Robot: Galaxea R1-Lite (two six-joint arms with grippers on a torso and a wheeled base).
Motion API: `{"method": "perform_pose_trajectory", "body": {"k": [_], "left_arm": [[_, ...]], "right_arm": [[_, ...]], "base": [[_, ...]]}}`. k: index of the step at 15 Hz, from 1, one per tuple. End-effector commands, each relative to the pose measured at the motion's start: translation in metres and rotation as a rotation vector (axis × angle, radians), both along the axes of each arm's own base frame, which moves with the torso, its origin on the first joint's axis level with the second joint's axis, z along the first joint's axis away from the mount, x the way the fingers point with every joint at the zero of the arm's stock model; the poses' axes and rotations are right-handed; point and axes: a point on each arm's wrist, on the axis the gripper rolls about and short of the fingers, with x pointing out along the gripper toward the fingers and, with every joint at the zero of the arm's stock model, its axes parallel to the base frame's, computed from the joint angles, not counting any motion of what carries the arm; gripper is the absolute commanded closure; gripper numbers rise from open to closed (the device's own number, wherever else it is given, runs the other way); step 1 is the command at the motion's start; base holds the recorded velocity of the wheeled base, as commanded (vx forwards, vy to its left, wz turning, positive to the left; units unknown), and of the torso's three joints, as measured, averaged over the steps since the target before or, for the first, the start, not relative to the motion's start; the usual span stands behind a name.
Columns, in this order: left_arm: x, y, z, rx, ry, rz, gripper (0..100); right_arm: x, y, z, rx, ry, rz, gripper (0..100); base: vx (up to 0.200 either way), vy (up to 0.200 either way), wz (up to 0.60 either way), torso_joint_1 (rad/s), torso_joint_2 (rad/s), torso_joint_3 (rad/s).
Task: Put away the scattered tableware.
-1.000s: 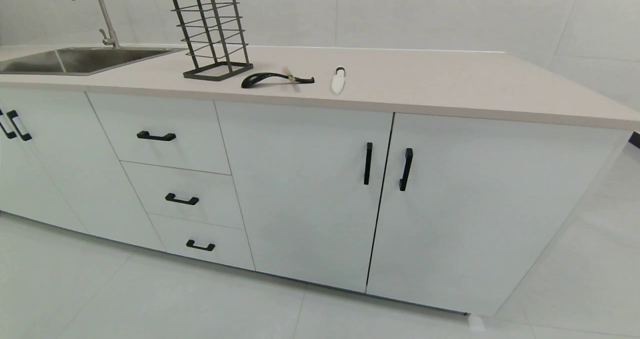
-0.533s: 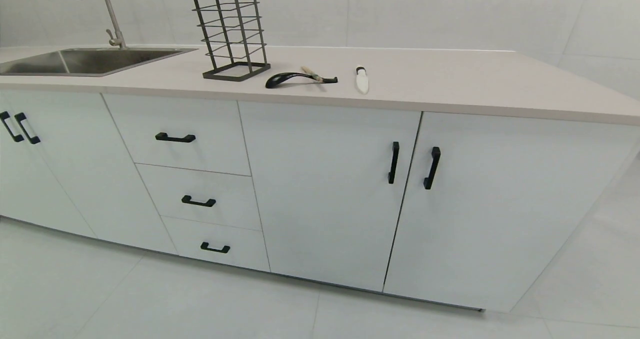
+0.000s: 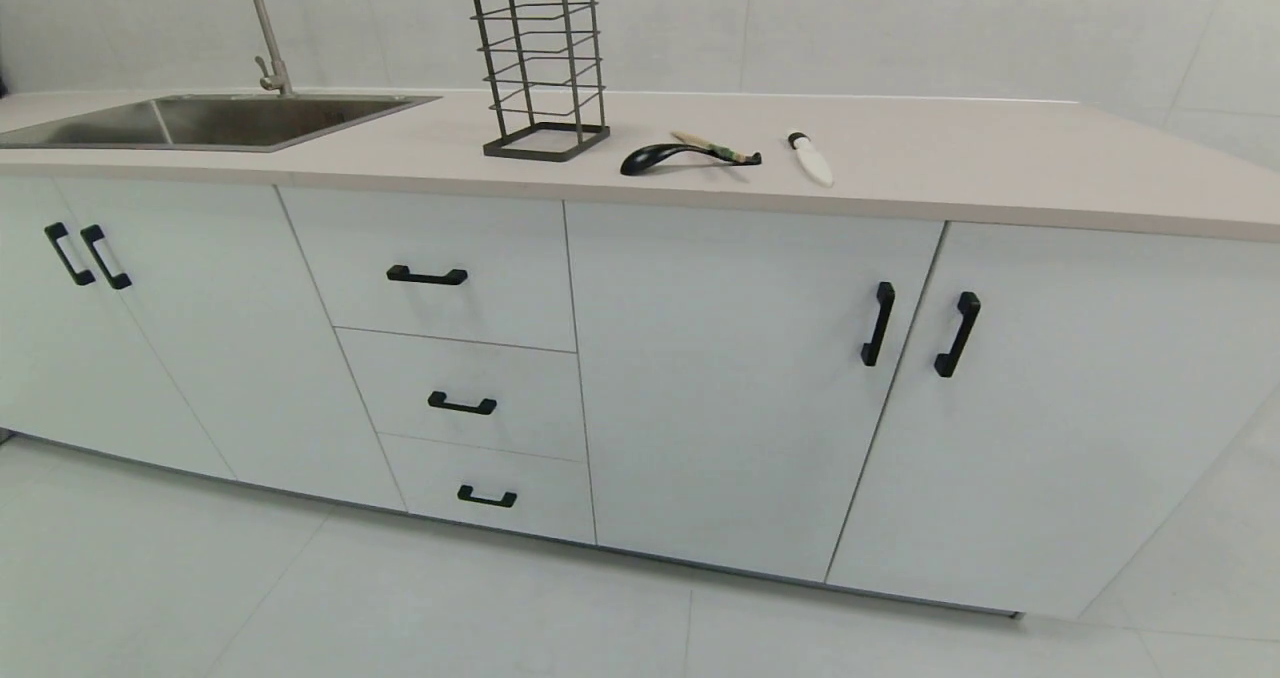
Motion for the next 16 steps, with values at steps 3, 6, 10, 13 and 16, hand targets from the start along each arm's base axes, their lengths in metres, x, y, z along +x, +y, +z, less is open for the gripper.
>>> {"method": "perform_pose_trajectory", "body": {"k": [3,6,10,13,16], "left_arm": [[0.0001,0.0,0.0001,-0.001,0.001,0.0,0],[0.0001,0.0,0.0002,-0.003,0.0,0.002,0],[0.0001,0.0,0.0001,-0.001,0.001,0.002,0],[0.0001,0.0,0.0002,-0.003,0.0,0.002,0],[0.0001,0.0,0.0001,-0.001,0.001,0.0,0]], "right_arm": [[0.0001,0.0,0.0,0.0,0.001,0.0,100],[0.0002,0.0,0.0001,-0.003,0.003,0.0,100],[0.0002,0.0,-0.0001,-0.003,0.004,0.0,100],[0.0002,0.0,-0.0001,-0.003,0.004,0.0,100],[0.0002,0.0,-0.0001,-0.003,0.004,0.002,100]], "base": [[0.067,0.2,0.0,0.001,0.0,0.005],[0.133,0.067,0.0,0.0,0.0,-0.002],[0.0,0.0,0.3,0.001,0.0,0.004],[0.0,0.0,0.2,0.001,0.0,0.001],[0.133,0.133,0.0,0.002,0.0,0.003]]}}
